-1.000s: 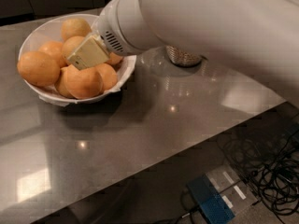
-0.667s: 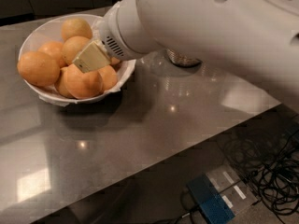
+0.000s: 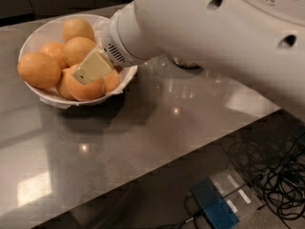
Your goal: Pick orange from white bowl
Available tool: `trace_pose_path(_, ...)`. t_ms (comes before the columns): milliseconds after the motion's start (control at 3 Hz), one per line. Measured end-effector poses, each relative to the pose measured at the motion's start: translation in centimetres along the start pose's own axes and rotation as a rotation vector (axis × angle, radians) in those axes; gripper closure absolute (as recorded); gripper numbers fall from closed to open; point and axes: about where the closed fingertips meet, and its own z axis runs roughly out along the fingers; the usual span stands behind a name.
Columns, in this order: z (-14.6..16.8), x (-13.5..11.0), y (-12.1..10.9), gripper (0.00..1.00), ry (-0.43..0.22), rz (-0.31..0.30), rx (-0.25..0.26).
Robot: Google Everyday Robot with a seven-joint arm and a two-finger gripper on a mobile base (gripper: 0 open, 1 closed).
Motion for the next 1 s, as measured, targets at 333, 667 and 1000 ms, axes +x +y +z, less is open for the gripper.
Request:
trace_pose_path(333, 0.0, 0.0, 0.0, 0.08, 0.0, 0.001, -0.001)
trace_pose_path(667, 1.6, 1.1, 1.0, 0.12, 0.016, 0.037, -0.048)
trace_pose_path(1000, 4.0, 2.6, 2.4, 0.18, 0.039, 0.086, -0.114)
